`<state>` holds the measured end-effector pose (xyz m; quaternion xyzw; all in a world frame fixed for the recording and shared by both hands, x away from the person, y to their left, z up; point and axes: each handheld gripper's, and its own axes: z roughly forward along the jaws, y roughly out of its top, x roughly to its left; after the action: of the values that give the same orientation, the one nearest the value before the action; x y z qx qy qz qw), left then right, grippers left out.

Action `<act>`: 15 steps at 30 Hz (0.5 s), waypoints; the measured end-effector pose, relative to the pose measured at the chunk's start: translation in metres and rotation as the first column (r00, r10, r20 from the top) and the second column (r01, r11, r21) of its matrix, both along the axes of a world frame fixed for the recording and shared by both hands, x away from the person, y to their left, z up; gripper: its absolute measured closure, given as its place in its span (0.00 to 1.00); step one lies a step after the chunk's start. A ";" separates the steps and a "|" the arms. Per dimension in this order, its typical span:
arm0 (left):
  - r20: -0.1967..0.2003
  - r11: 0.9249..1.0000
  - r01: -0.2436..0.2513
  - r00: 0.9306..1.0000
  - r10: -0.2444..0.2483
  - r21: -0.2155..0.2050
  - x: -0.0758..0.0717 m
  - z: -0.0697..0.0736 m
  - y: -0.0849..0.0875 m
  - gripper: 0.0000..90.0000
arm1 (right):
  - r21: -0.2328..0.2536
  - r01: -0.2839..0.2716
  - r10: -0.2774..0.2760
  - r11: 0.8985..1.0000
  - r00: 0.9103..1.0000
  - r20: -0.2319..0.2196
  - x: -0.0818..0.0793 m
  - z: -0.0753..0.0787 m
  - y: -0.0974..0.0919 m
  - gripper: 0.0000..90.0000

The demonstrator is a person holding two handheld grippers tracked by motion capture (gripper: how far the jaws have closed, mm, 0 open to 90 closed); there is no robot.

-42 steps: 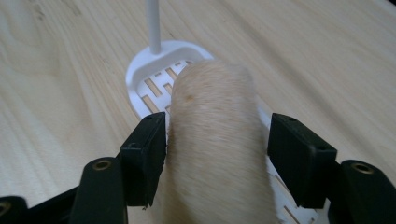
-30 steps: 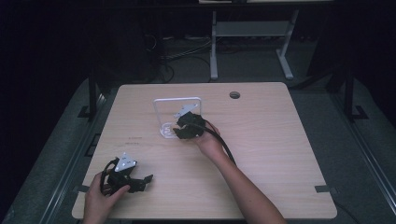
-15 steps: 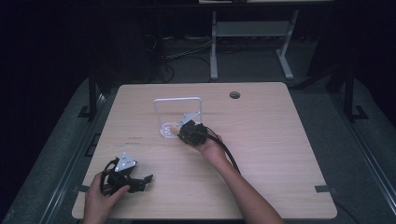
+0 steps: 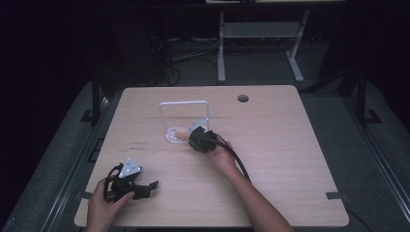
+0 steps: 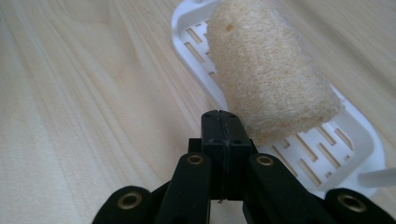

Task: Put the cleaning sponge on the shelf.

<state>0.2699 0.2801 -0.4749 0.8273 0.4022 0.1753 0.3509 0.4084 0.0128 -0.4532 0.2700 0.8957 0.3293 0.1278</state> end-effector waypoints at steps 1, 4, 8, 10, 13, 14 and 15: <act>0.000 1.000 0.000 1.000 0.000 0.000 0.000 0.000 0.000 0.14 | 0.000 0.005 -0.005 1.000 1.000 0.001 0.001 0.000 -0.001 1.00; 0.000 1.000 -0.002 1.000 0.002 -0.004 0.000 0.000 0.000 0.14 | -0.007 0.021 -0.021 1.000 1.000 0.007 0.004 -0.002 -0.005 0.99; 0.000 1.000 -0.001 1.000 0.001 -0.003 0.000 0.000 0.000 0.14 | -0.010 0.046 -0.046 0.999 0.999 0.006 0.007 -0.005 -0.011 1.00; 0.000 1.000 -0.001 1.000 0.001 -0.002 0.000 0.000 0.000 0.14 | -0.008 0.057 -0.057 0.998 0.998 0.011 0.009 -0.005 -0.013 0.99; 0.000 1.000 0.000 1.000 0.000 -0.002 0.000 0.000 0.000 0.14 | -0.004 0.075 -0.075 0.997 0.997 0.014 0.010 -0.006 -0.016 0.99; 0.000 1.000 0.000 1.000 0.000 -0.002 0.000 0.000 0.000 0.14 | 0.003 0.080 -0.080 0.997 0.997 0.008 0.011 -0.007 -0.016 1.00; 0.000 1.000 0.000 1.000 0.000 -0.002 0.000 0.000 0.000 0.14 | 0.003 0.079 -0.079 0.997 0.997 0.007 0.011 -0.007 -0.017 0.99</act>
<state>0.2699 0.2800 -0.4749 0.8268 0.4026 0.1749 0.3518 0.4193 -0.0043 -0.4604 0.3039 0.8836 0.3261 0.1436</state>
